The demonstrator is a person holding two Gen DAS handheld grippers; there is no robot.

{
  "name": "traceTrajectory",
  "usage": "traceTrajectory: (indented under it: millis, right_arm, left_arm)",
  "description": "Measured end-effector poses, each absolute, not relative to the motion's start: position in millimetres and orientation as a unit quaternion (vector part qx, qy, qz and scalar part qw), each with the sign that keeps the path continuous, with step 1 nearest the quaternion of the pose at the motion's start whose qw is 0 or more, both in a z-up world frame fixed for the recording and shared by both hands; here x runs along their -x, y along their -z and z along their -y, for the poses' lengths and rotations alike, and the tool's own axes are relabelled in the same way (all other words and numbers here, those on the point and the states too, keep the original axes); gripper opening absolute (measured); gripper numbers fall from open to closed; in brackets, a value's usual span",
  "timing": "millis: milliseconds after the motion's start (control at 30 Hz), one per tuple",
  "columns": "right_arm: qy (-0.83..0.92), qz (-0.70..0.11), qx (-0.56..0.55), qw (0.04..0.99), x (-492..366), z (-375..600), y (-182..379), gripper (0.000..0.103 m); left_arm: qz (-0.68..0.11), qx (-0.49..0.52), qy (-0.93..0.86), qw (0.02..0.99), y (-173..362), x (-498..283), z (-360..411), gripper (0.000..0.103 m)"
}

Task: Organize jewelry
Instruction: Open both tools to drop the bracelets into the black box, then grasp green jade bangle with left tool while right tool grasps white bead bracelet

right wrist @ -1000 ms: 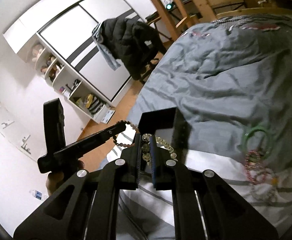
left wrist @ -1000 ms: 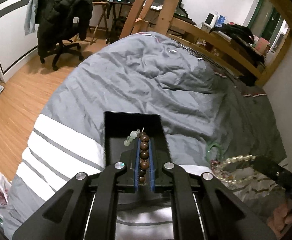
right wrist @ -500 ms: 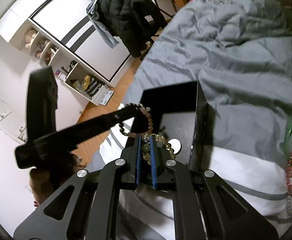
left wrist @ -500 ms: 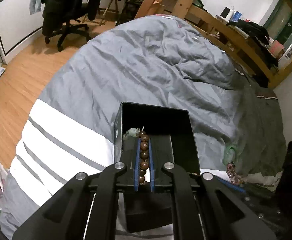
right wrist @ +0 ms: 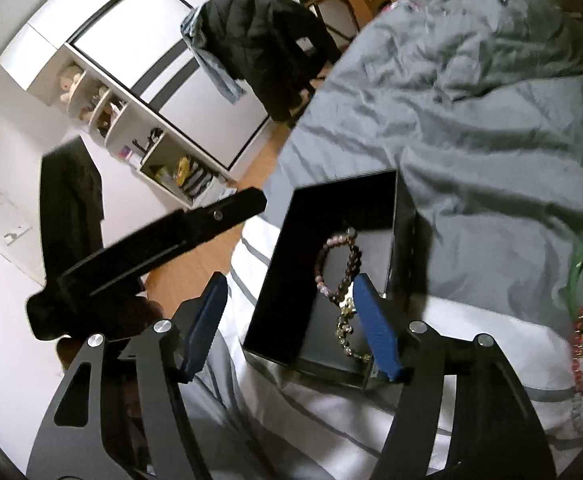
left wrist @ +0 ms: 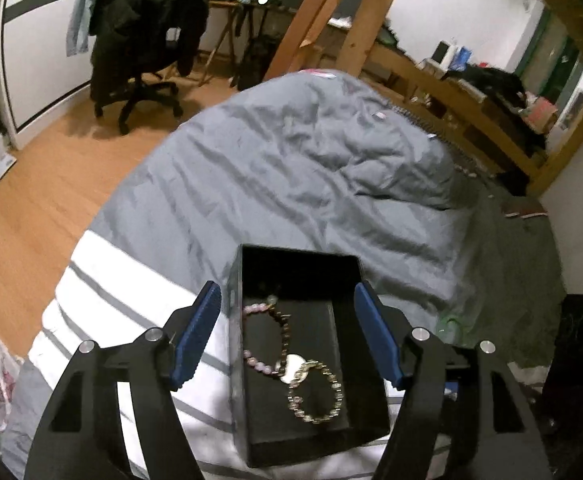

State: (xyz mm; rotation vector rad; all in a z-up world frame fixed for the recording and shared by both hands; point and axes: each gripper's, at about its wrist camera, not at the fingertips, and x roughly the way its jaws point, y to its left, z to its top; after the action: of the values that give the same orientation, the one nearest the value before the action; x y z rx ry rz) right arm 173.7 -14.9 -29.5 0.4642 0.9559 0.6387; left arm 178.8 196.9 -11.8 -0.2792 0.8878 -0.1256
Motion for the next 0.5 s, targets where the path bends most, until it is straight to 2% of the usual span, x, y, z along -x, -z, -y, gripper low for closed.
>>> traceTrajectory:
  millis: [33, 67, 100, 233, 333, 500]
  right_arm:
    - [-0.293, -0.44, -0.216, 0.821, -170.3, 22.1, 23.1, 0.077]
    - [-0.287, -0.434, -0.215, 0.826, -167.6, 28.4, 18.2, 0.085]
    - [-0.276, -0.425, -0.21, 0.836, -162.8, 39.1, 10.3, 0.089]
    - [-0.243, -0.41, -0.175, 0.861, -150.7, 69.2, -11.6, 0.09]
    - [-0.216, -0.397, -0.142, 0.881, -134.2, 97.7, -30.1, 0.092]
    - [-0.179, -0.388, -0.093, 0.899, -107.4, 137.9, -42.1, 0.094]
  left_arm:
    - [-0.422, 0.136, 0.062, 0.894, 10.1, -177.6, -196.6, 0.074]
    - [-0.42, 0.136, 0.063, 0.895, 9.5, -176.7, -195.9, 0.075]
    - [-0.418, 0.137, 0.067, 0.896, 9.1, -175.7, -194.2, 0.075]
    - [-0.416, 0.128, 0.103, 0.894, 8.5, -172.3, -173.2, 0.077]
    - [-0.413, 0.113, 0.12, 0.895, 9.1, -167.2, -150.3, 0.086]
    - [-0.412, 0.068, 0.156, 0.895, 13.9, -153.4, -103.1, 0.086]
